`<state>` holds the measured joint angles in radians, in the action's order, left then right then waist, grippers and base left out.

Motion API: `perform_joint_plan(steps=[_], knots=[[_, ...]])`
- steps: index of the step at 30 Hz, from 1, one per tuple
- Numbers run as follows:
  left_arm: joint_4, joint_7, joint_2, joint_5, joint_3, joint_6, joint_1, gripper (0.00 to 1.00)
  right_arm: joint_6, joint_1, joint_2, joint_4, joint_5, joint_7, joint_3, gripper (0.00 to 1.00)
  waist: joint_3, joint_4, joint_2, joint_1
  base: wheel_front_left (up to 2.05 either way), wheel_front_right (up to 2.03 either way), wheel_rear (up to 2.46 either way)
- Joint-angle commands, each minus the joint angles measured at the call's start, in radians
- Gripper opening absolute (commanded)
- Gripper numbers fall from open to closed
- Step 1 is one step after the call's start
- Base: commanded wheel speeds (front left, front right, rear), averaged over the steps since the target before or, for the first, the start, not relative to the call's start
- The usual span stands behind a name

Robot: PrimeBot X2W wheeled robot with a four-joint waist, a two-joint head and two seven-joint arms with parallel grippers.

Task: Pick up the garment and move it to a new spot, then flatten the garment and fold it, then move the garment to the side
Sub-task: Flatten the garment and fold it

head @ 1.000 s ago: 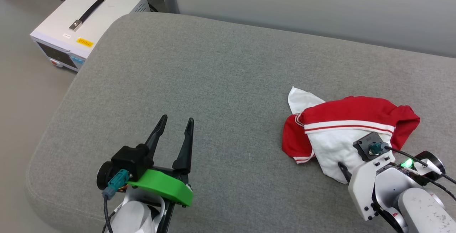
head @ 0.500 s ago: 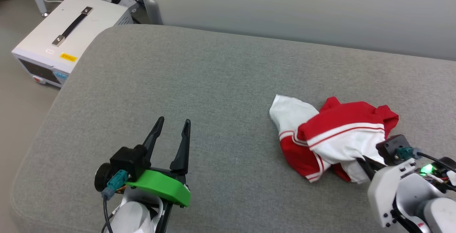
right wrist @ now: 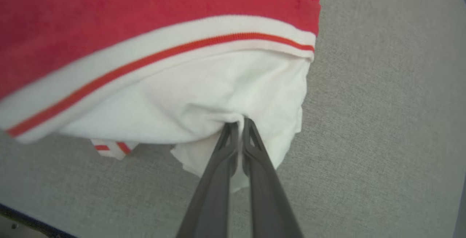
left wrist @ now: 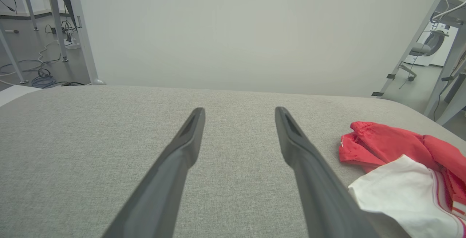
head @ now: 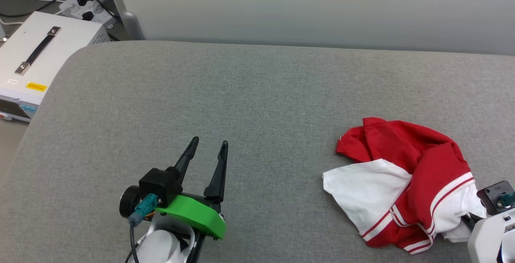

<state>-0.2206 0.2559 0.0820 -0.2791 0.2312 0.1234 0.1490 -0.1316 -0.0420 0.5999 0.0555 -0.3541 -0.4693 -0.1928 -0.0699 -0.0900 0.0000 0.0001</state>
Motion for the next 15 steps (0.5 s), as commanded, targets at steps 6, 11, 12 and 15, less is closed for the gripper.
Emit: perform_joint_plan(steps=[6, 11, 12, 15], knots=[[-0.024, 0.006, -0.013, 0.012, 0.033, 0.006, 0.023, 1.0, 0.001, 0.02, -0.062, 0.062, -0.001, 0.117, 0.057, 1.0, -0.009, 0.026, 0.0, -0.0001, 0.0, 0.0, 0.0], [-0.042, 0.006, -0.019, 0.009, 0.069, 0.007, 0.018, 1.0, 0.001, 0.031, -0.137, -0.034, 0.018, 0.275, 0.193, 1.0, 0.014, 0.038, 0.0, -0.0001, 0.0, 0.0, 0.0], [-0.044, 0.006, -0.02, 0.006, 0.075, 0.007, 0.016, 1.0, 0.001, 0.026, -0.149, -0.052, 0.023, 0.292, 0.21, 1.0, 0.017, 0.04, 0.0, -0.0001, 0.0, 0.0, 0.0], [-0.047, 0.006, -0.023, -0.003, 0.101, 0.007, 0.013, 1.0, 0.001, 0.003, -0.195, -0.104, 0.047, 0.328, 0.263, 1.0, 0.022, 0.045, 0.0, -0.0001, 0.0, 0.0, 0.0]])
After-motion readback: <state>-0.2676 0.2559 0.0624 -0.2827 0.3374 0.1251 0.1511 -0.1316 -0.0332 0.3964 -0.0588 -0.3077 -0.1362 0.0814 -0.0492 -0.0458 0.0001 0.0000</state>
